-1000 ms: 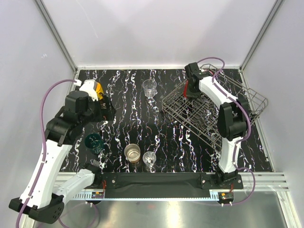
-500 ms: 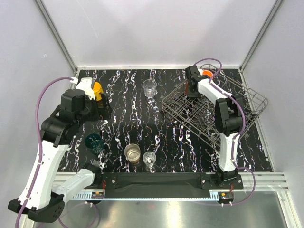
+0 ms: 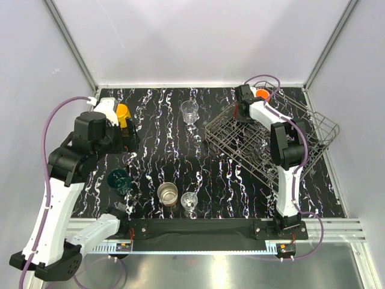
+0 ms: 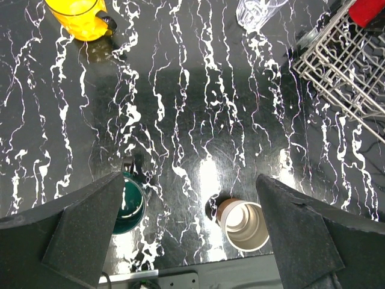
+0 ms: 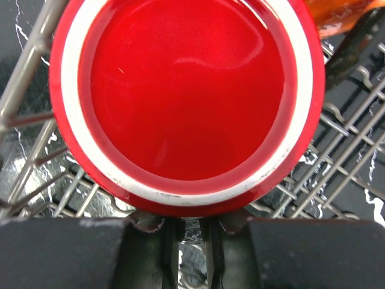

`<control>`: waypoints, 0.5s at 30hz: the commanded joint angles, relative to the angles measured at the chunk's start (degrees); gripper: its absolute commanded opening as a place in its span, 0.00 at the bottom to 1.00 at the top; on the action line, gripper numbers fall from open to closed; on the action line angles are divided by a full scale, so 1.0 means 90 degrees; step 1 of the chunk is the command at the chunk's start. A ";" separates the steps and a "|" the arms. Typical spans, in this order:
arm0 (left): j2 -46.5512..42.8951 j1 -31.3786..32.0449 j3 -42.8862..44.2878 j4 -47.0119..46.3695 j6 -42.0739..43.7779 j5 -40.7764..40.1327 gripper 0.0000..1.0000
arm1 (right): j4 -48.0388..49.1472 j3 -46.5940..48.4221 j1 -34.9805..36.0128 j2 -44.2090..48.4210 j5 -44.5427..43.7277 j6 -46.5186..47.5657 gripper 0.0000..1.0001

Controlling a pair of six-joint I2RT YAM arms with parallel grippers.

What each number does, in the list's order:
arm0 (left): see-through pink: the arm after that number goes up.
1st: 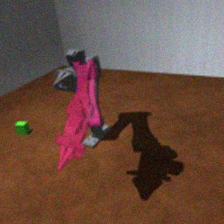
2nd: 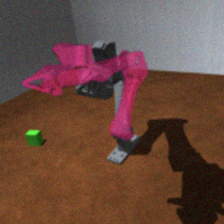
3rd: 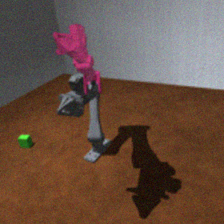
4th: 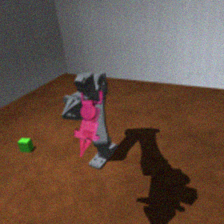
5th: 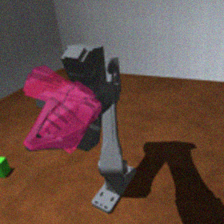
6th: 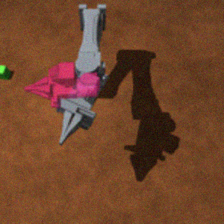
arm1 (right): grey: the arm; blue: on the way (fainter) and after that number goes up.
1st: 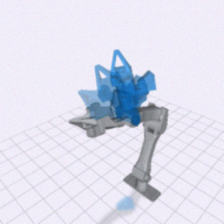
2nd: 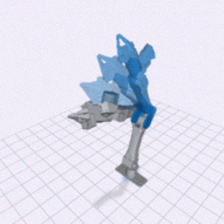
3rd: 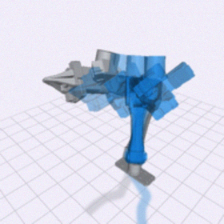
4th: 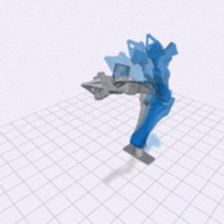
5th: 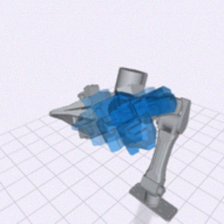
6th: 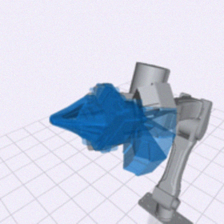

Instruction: Load the cups into the dish rack

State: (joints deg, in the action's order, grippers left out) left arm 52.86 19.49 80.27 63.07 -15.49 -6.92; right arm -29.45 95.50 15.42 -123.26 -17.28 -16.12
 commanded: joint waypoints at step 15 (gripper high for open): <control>0.0210 -0.0036 0.0398 -0.0054 -0.0574 0.0426 0.98 | 0.0011 0.0042 -0.0112 0.0102 0.0328 -0.0201 0.74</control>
State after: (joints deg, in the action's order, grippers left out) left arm 54.39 19.42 81.80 64.47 -19.00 -5.50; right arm -29.17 95.22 14.83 -123.68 -15.51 -17.21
